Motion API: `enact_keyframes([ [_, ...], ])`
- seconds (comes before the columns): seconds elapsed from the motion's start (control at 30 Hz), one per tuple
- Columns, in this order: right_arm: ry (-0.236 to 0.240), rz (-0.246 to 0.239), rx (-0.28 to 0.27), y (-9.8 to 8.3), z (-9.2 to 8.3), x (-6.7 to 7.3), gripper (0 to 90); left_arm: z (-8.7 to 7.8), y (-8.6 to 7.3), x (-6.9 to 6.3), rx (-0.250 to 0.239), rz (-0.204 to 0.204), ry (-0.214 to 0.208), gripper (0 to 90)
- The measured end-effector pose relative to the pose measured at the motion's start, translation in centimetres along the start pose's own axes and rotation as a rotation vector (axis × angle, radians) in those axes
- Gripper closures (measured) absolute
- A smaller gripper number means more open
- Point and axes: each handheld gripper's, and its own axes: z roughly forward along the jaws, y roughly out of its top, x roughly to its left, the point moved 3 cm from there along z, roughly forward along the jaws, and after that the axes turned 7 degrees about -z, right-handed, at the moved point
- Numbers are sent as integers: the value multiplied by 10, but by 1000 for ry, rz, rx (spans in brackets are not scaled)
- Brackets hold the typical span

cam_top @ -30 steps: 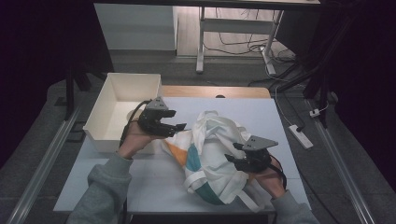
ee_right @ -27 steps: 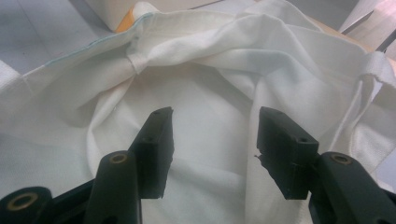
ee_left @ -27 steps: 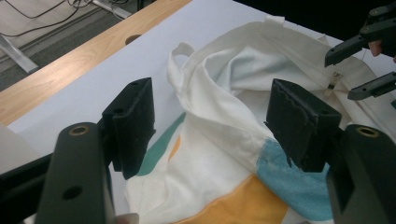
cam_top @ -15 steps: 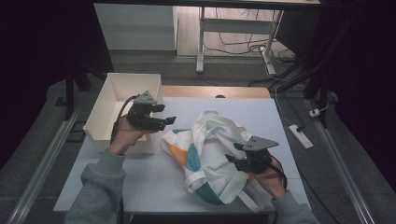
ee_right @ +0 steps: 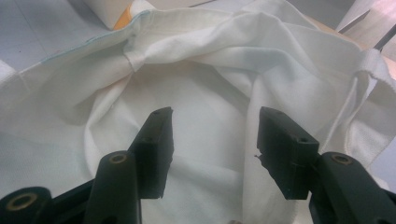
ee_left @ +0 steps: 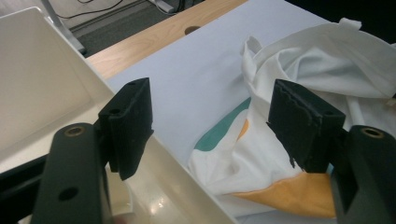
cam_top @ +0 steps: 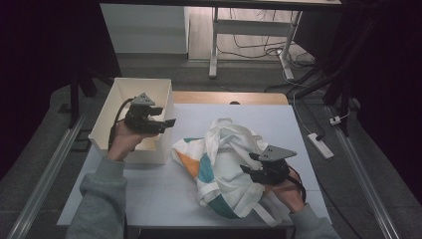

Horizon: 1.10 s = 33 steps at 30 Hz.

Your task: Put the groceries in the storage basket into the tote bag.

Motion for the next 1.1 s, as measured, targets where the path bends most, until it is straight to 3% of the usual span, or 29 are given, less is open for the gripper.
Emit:
enact_keyframes([
  [0.33, -3, 0, 2, 0, 1, 0, 456, -6, -3, 18, -3, -28, 50, 301],
  [0.5, -2, 0, 7, -1, 1, 0, 453, -4, -8, 31, 20, -49, 92, 288],
  [0.67, 3, -1, 9, -1, 2, 1, 452, -3, -12, 39, 39, -66, 109, 254],
  [1.1, 8, -3, 20, -3, 5, 2, 447, 10, -27, 61, 152, -69, 181, 118],
])
